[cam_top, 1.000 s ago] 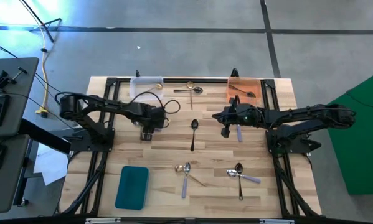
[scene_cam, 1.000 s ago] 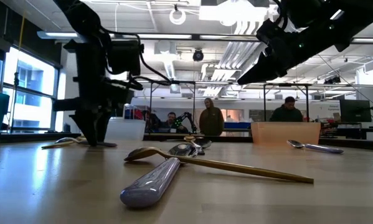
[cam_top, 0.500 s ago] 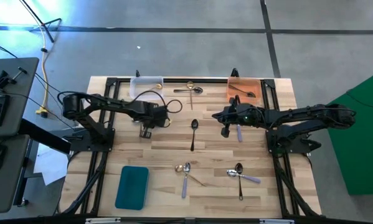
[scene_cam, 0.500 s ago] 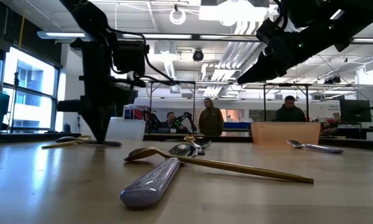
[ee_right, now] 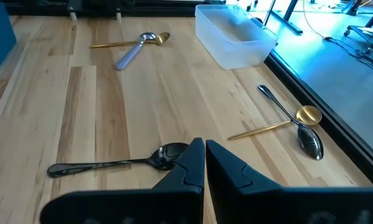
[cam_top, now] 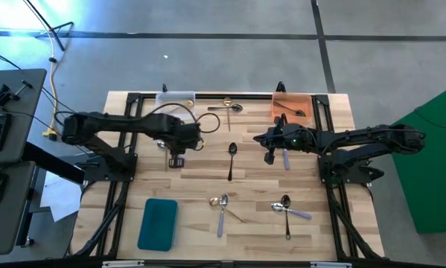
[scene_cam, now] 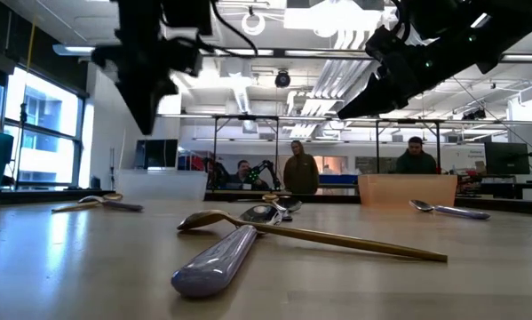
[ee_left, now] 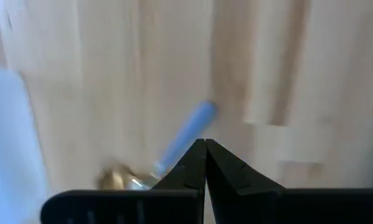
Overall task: Sort silverware by color (type)
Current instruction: Put the middle left purple spoon into the blue bin
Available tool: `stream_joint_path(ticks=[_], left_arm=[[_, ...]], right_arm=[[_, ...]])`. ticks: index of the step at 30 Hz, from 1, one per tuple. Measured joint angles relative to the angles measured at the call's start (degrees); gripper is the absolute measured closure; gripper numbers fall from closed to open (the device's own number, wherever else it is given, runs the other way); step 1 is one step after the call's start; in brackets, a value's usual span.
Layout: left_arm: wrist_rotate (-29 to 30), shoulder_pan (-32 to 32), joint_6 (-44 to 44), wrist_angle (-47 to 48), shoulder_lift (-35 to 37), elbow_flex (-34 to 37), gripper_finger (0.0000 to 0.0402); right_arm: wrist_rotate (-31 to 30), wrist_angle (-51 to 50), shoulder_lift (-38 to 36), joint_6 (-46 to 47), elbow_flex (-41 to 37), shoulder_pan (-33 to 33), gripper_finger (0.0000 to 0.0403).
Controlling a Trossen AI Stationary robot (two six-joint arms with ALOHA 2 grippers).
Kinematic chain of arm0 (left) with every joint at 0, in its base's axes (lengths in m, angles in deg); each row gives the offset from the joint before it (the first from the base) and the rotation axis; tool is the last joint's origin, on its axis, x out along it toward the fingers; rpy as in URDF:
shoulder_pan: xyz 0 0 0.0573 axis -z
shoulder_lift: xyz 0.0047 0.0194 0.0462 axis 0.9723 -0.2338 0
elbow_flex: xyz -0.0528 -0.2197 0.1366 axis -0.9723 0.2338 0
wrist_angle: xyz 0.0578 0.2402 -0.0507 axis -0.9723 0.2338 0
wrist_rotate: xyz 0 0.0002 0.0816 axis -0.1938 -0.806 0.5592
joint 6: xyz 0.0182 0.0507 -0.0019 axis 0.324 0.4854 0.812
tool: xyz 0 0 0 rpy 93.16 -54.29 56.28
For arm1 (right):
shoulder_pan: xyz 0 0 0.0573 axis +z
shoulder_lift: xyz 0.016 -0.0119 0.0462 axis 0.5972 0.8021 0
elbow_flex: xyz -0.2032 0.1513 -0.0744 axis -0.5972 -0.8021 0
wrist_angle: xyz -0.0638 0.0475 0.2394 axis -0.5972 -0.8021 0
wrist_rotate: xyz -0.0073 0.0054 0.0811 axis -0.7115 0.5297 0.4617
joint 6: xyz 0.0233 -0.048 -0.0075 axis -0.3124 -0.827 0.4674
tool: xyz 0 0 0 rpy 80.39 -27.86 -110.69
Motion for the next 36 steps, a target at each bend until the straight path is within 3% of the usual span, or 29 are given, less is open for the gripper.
stream_joint_path(ticks=[5,8,14,21,27,36], left_arm=[[-4.13,5.96,-15.54,6.43,5.66,-0.15,0.0401],[-0.62,10.35,-16.66,6.29,7.89,0.17,0.0401],[6.53,9.26,-3.12,1.04,6.37,4.87,0.0391],[2.80,-1.43,14.50,-7.65,2.43,13.36,0.0327],[4.85,-8.92,23.03,-9.15,-2.14,15.92,0.0271],[5.29,-12.83,28.35,-11.35,-10.09,16.81,0.0283]], right_arm=[[0.00,0.10,0.00,-0.41,0.00,0.00,0.0402],[0.02,0.14,0.02,-1.28,0.00,0.00,0.0402],[0.00,0.33,0.02,-1.24,0.00,0.10,0.0402],[0.02,0.33,0.04,-1.25,0.00,1.79,0.0402],[0.03,0.51,0.04,-1.25,0.00,3.13,0.0402],[-1.64,0.44,0.04,-1.28,0.00,3.30,0.0402]])
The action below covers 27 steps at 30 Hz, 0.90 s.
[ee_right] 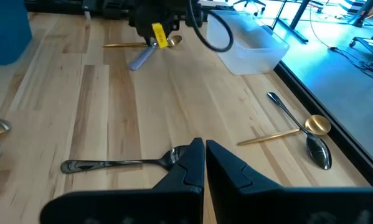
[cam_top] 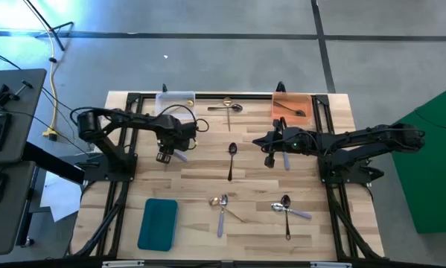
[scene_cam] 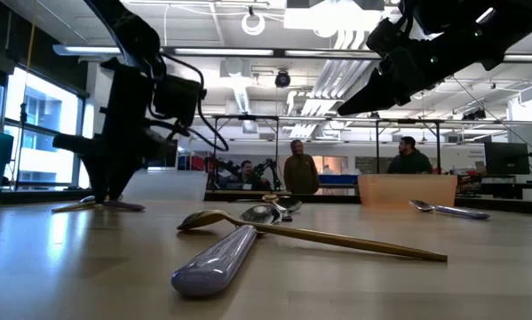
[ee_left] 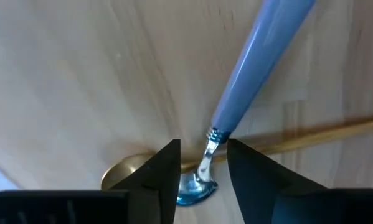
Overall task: Sort silverware by color (type)
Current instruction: Put the middle left purple spoon into the blue bin
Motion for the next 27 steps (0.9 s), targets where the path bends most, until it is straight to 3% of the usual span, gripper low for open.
stream_joint_path(ticks=[10,18,27], left_arm=[[0.93,0.11,2.06,-0.80,-3.00,-0.23,0.0317],[1.05,0.08,2.00,-1.54,-2.75,-0.13,0.0393],[0.73,0.31,0.38,-1.90,-0.50,-0.24,0.0398]], right_arm=[[0.00,-0.05,0.00,-0.11,0.00,0.00,0.0402],[0.00,0.02,0.00,-0.07,0.00,0.00,0.0402],[-0.02,0.05,0.00,-0.03,0.00,0.00,0.0402]])
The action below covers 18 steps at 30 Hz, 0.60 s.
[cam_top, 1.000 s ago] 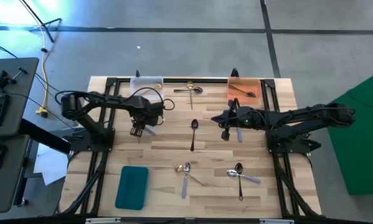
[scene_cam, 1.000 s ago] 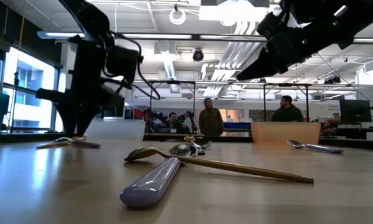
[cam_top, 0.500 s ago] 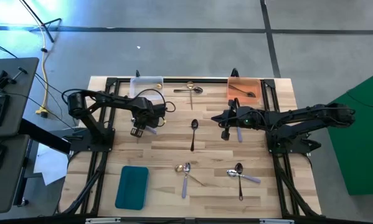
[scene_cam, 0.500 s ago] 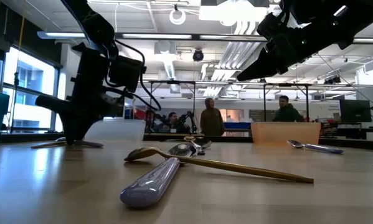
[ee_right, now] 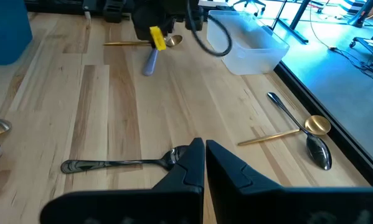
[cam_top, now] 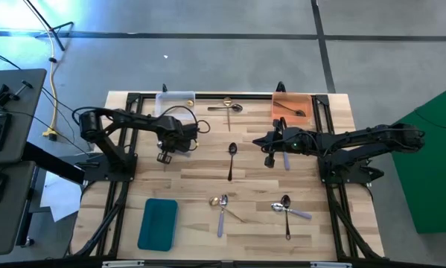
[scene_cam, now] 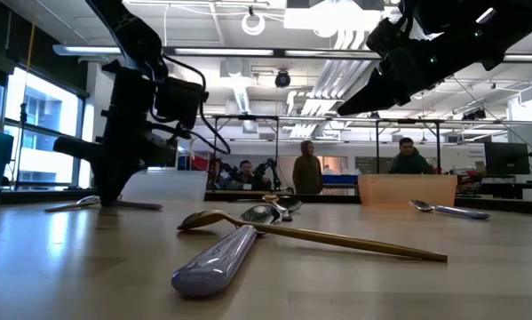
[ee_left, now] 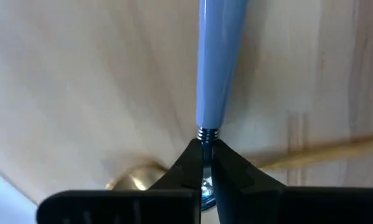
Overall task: Sort silverware by color (type)
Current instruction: Put the middle left purple spoon into the blue bin
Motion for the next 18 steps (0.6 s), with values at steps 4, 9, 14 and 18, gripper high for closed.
stream_joint_path(ticks=[4,9,14,18], left_arm=[[-1.03,0.02,-3.07,2.33,3.13,-1.66,0.0399],[-5.18,1.36,-9.48,5.53,7.35,-3.51,0.0400],[-10.24,5.03,-23.80,9.67,11.36,-5.48,0.0401],[-14.35,10.70,-41.41,12.76,14.41,-7.47,0.0401]], right_arm=[[0.00,0.02,0.00,-0.01,0.00,0.00,0.0402],[-0.02,0.08,0.00,-0.01,0.00,0.00,0.0402],[-0.04,0.16,0.00,-0.10,0.00,0.00,0.0402],[-0.03,0.63,0.00,-0.26,0.00,0.00,0.0402]])
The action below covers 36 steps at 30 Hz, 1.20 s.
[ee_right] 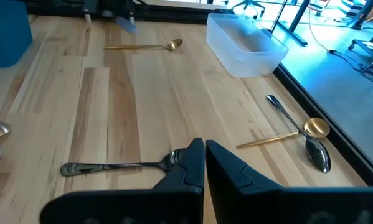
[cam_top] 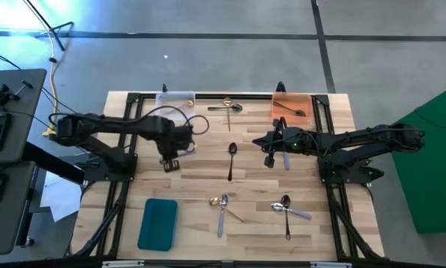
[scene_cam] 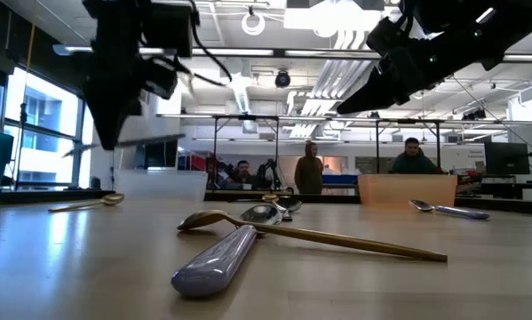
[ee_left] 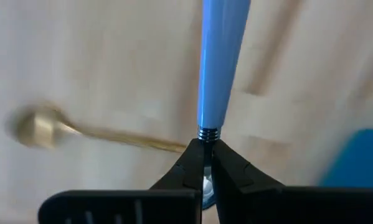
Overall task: Sort silverware by color (type)
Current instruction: Put the middle left purple spoon into the blue bin
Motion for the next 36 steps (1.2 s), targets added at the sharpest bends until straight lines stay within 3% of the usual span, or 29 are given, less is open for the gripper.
stream_joint_path(ticks=[5,16,21,26,36], left_arm=[[-5.15,9.80,-20.77,1.34,3.82,-1.88,0.0401],[-10.21,37.02,-69.04,-1.30,7.10,-2.89,0.0401],[-6.53,47.37,-87.14,-8.50,6.28,-2.81,0.0401],[-0.65,52.79,-99.36,-15.94,4.53,1.62,0.0401],[2.53,57.22,-110.50,-28.99,3.42,10.20,0.0401]], right_arm=[[0.01,0.30,0.00,-1.36,0.00,-0.03,0.0402],[-0.01,0.71,0.00,-2.70,0.00,-1.68,0.0402],[0.03,0.67,0.02,-2.21,0.00,-1.68,0.0402],[0.01,0.67,0.02,-0.57,0.00,-1.68,0.0402],[0.03,0.64,0.07,0.38,0.00,-0.74,0.0402]])
